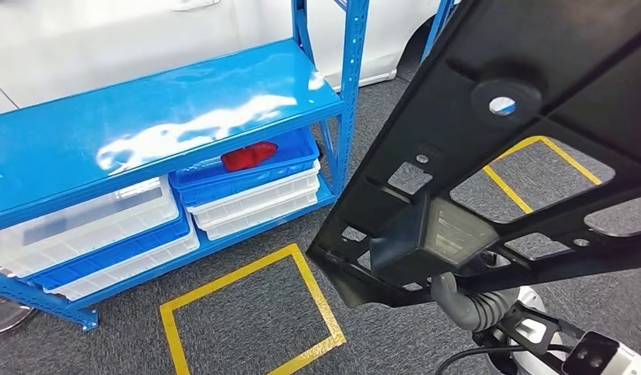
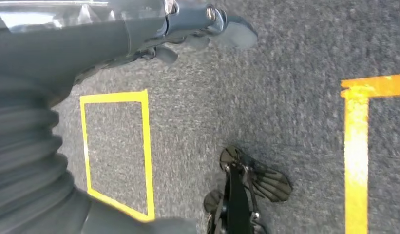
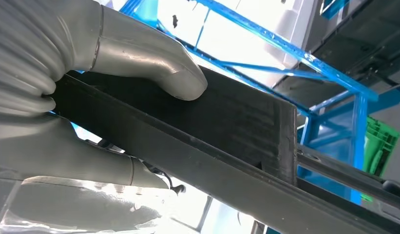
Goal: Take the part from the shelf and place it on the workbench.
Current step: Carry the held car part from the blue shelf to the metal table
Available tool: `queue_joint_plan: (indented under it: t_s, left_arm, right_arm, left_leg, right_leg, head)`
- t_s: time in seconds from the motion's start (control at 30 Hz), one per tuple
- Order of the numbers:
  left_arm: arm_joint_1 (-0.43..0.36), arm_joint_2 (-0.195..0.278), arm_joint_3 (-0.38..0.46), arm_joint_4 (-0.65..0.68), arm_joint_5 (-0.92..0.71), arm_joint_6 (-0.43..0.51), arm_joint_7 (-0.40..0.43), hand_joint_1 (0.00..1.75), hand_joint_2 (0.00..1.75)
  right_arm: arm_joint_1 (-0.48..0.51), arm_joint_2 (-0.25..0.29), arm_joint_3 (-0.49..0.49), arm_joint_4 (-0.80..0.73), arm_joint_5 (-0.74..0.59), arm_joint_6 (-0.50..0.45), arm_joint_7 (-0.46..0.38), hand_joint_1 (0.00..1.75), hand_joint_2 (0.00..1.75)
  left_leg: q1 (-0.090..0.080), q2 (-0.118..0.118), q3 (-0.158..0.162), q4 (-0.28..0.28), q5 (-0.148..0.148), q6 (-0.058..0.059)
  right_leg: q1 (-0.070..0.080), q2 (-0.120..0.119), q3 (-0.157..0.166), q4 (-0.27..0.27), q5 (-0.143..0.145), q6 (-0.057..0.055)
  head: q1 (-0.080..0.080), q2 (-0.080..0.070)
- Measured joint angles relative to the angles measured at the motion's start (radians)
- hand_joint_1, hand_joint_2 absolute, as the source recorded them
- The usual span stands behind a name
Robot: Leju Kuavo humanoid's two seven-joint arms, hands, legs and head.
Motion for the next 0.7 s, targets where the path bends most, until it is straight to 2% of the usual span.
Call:
queue_joint_plan:
  t_s: [0.03, 0.07, 0.1, 0.17, 0.2, 0.23, 0.27, 0.3, 0.33, 0.37, 0.4, 0.43, 0.47, 0.53, 0.57, 0.6, 0.67, 0.7]
  left_arm:
    - [-0.001, 0.004, 0.001, 0.000, 0.000, 0.000, -0.001, 0.00, 1.75]
    - [-0.002, 0.009, 0.002, -0.001, 0.000, 0.000, -0.002, 0.00, 1.75]
    - [-0.002, 0.015, 0.003, -0.002, 0.000, -0.001, -0.003, 0.00, 1.75]
    - [-0.004, 0.025, 0.006, -0.005, -0.001, -0.003, -0.005, 0.00, 1.75]
    - [-0.004, 0.029, 0.007, -0.006, -0.002, -0.004, -0.007, 0.00, 1.75]
    - [-0.005, 0.032, 0.008, -0.007, -0.002, -0.006, -0.009, 0.00, 1.75]
    - [-0.004, 0.035, 0.008, -0.008, -0.004, -0.008, -0.012, 0.00, 1.75]
    - [-0.003, 0.037, 0.009, -0.008, -0.006, -0.012, -0.015, 0.00, 1.75]
    - [-0.002, 0.039, 0.010, -0.008, -0.009, -0.015, -0.018, 0.00, 1.75]
    - [0.000, 0.041, 0.010, -0.008, -0.013, -0.018, -0.021, 0.00, 1.75]
    - [0.001, 0.043, 0.010, -0.008, -0.017, -0.021, -0.023, 0.00, 1.75]
    - [0.002, 0.044, 0.010, -0.008, -0.021, -0.024, -0.024, 0.00, 1.75]
    - [0.002, 0.046, 0.010, -0.008, -0.024, -0.026, -0.025, 0.00, 1.75]
    - [0.002, 0.051, 0.010, -0.008, -0.030, -0.027, -0.025, 0.00, 1.75]
    - [0.002, 0.054, 0.009, -0.008, -0.033, -0.027, -0.025, 0.00, 1.75]
    - [0.002, 0.056, 0.009, -0.008, -0.036, -0.027, -0.024, 0.00, 1.75]
    - [0.000, 0.058, 0.009, -0.008, -0.040, -0.026, -0.023, 0.00, 1.75]
    - [-0.003, 0.059, 0.009, -0.008, -0.042, -0.027, -0.022, 0.00, 1.75]
  right_arm:
    - [-0.003, 0.000, 0.006, -0.004, 0.004, -0.007, 0.000, 1.75, 1.75]
    - [-0.005, 0.000, 0.012, -0.010, 0.007, -0.015, 0.000, 1.75, 1.75]
    - [-0.007, 0.000, 0.017, -0.015, 0.010, -0.021, 0.000, 1.75, 1.75]
    - [-0.007, -0.001, 0.024, -0.026, 0.016, -0.030, 0.000, 1.75, 1.75]
    - [-0.008, -0.001, 0.027, -0.032, 0.017, -0.033, 0.000, 1.75, 1.75]
    - [-0.011, -0.001, 0.030, -0.036, 0.017, -0.035, 0.000, 1.75, 1.75]
    - [-0.014, -0.001, 0.033, -0.039, 0.015, -0.037, -0.001, 1.75, 1.75]
    - [-0.018, -0.001, 0.035, -0.040, 0.012, -0.037, -0.001, 1.75, 1.75]
    - [-0.021, -0.001, 0.037, -0.040, 0.010, -0.037, -0.001, 1.75, 1.75]
    - [-0.021, -0.001, 0.039, -0.039, 0.009, -0.037, -0.001, 1.75, 1.75]
    - [-0.021, -0.001, 0.041, -0.040, 0.010, -0.037, 0.000, 1.75, 1.75]
    - [-0.021, -0.001, 0.044, -0.040, 0.012, -0.038, 0.000, 1.75, 1.75]
    - [-0.021, -0.001, 0.049, -0.043, 0.015, -0.040, 0.000, 1.75, 1.75]
    - [-0.021, -0.002, 0.061, -0.051, 0.023, -0.046, 0.000, 1.75, 1.75]
    - [-0.022, -0.002, 0.070, -0.055, 0.027, -0.053, 0.000, 1.75, 1.75]
    - [-0.024, -0.004, 0.080, -0.057, 0.031, -0.061, 0.000, 1.75, 1.75]
    - [-0.025, -0.011, 0.100, -0.060, 0.035, -0.075, 0.000, 1.75, 1.75]
    - [-0.026, -0.015, 0.107, -0.062, 0.035, -0.080, 0.000, 1.75, 1.75]
  left_leg:
    - [-0.002, 0.007, 0.001, 0.003, -0.003, -0.005]
    - [-0.004, 0.014, 0.002, 0.005, -0.006, -0.010]
    - [-0.006, 0.021, 0.004, 0.005, -0.008, -0.016]
    - [-0.006, 0.034, 0.006, 0.005, -0.010, -0.028]
    - [-0.004, 0.028, 0.005, 0.011, -0.018, -0.033]
    - [-0.002, 0.012, -0.004, 0.034, -0.037, -0.038]
    - [0.001, -0.012, -0.022, 0.079, -0.066, -0.042]
    - [0.003, -0.036, -0.051, 0.146, -0.103, -0.045]
    - [0.003, -0.050, -0.084, 0.220, -0.136, -0.046]
    - [0.003, -0.056, -0.112, 0.278, -0.155, -0.047]
    - [0.003, -0.058, -0.126, 0.305, -0.154, -0.048]
    - [0.004, -0.059, -0.121, 0.288, -0.132, -0.047]
    - [0.004, -0.065, -0.097, 0.234, -0.094, -0.045]
    - [0.009, -0.110, -0.038, 0.092, -0.028, -0.039]
    - [0.011, -0.131, -0.020, 0.046, -0.013, -0.036]
    - [0.011, -0.146, -0.012, 0.025, -0.011, -0.033]
    - [0.009, -0.134, -0.011, 0.019, -0.009, -0.024]
    - [0.010, -0.122, -0.009, 0.015, -0.005, -0.017]
  right_leg:
    - [0.003, -0.018, 0.032, -0.059, 0.017, -0.005]
    - [0.006, -0.030, 0.051, -0.096, 0.024, -0.012]
    - [0.011, -0.034, 0.056, -0.110, 0.022, -0.018]
    - [0.012, -0.013, 0.053, -0.111, 0.026, -0.030]
    - [0.010, -0.004, 0.052, -0.114, 0.029, -0.037]
    - [0.008, 0.005, 0.052, -0.117, 0.032, -0.043]
    - [0.006, 0.015, 0.052, -0.120, 0.035, -0.048]
    - [0.006, 0.025, 0.051, -0.120, 0.037, -0.052]
    - [0.007, 0.036, 0.049, -0.119, 0.038, -0.054]
    - [0.008, 0.048, 0.048, -0.119, 0.038, -0.055]
    - [0.009, 0.060, 0.048, -0.117, 0.038, -0.055]
    - [0.009, 0.072, 0.048, -0.116, 0.038, -0.055]
    - [0.009, 0.085, 0.048, -0.113, 0.038, -0.054]
    - [0.010, 0.109, 0.045, -0.107, 0.037, -0.049]
    - [0.009, 0.120, 0.041, -0.104, 0.039, -0.043]
    - [0.008, 0.131, 0.035, -0.103, 0.041, -0.036]
    - [0.005, 0.153, 0.027, -0.106, 0.049, -0.022]
    - [0.006, 0.148, 0.023, -0.103, 0.048, -0.016]
  head:
    - [-0.001, 0.000]
    - [-0.001, 0.000]
    - [-0.002, 0.000]
    - [-0.002, 0.000]
    - [-0.002, 0.000]
    - [-0.004, 0.000]
    - [-0.005, 0.000]
    - [-0.007, 0.000]
    - [-0.008, 0.000]
    - [-0.008, 0.000]
    - [-0.008, 0.000]
    - [-0.008, 0.000]
    - [-0.008, 0.000]
    - [-0.008, 0.000]
    - [-0.007, 0.000]
    - [-0.008, 0.000]
    - [-0.008, 0.000]
    - [-0.007, 0.000]
